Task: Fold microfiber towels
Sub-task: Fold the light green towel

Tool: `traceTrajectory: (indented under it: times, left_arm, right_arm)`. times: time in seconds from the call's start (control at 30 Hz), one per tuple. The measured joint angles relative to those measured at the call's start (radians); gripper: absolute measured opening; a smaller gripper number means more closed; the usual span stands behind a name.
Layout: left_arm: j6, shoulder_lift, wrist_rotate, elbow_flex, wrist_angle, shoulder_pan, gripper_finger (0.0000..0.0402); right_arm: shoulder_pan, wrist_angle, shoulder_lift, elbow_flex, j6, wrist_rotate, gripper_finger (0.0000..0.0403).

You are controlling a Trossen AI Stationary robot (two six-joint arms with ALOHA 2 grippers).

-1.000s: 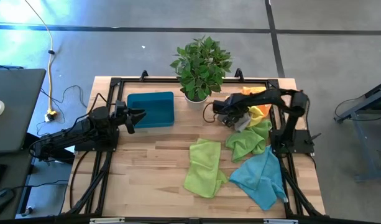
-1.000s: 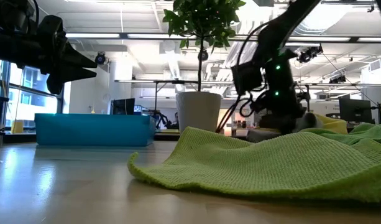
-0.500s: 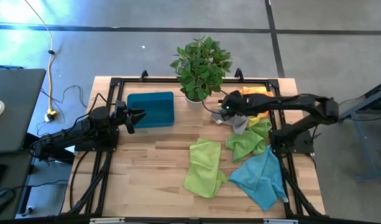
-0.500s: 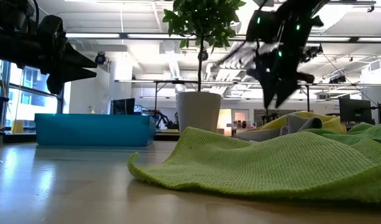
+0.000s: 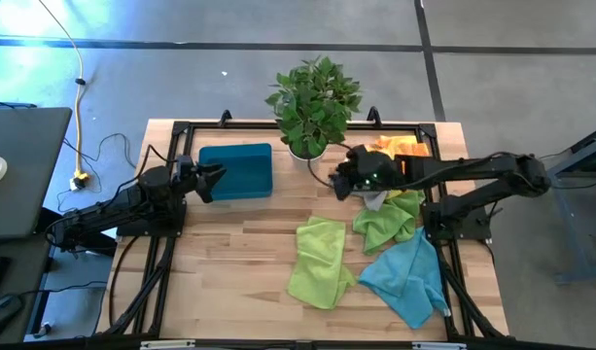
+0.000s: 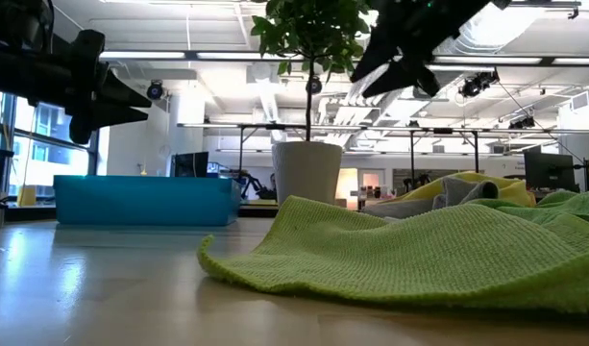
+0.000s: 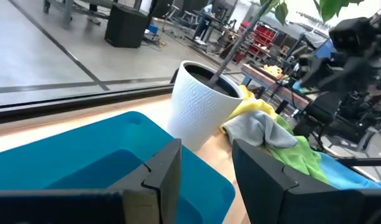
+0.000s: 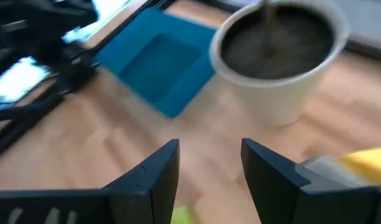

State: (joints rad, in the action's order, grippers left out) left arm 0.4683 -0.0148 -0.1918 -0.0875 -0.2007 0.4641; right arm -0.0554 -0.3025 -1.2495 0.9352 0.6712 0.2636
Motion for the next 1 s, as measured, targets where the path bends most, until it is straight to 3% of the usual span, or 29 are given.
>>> traceTrajectory:
  times: [0.17,0.3,0.5,0.6,0.7,1.0]
  left_arm:
    - [0.017,0.0,-0.001,0.0,0.043,0.0,0.0133]
    - [0.143,0.0,0.029,0.0,0.076,0.0,0.0133]
    - [0.216,-0.005,0.298,0.0,0.129,-0.011,0.0133]
    - [0.236,-0.024,0.357,0.0,0.162,-0.05,0.0133]
    - [0.236,-0.062,0.358,0.0,0.213,-0.108,0.0133]
    - [0.206,-0.28,0.21,0.0,0.478,-0.313,0.0134]
  right_arm:
    - [0.107,0.0,0.0,0.0,0.063,-0.061,0.0165]
    - [0.197,0.0,-0.001,0.0,0.09,-0.078,0.0165]
    - [0.289,0.004,-0.033,-0.002,0.164,-0.063,0.0165]
    - [0.31,0.031,-0.084,-0.002,0.177,-0.062,0.0165]
    - [0.314,0.065,-0.141,-0.002,0.163,-0.065,0.0165]
    - [0.314,0.083,-0.202,-0.002,0.214,-0.104,0.0165]
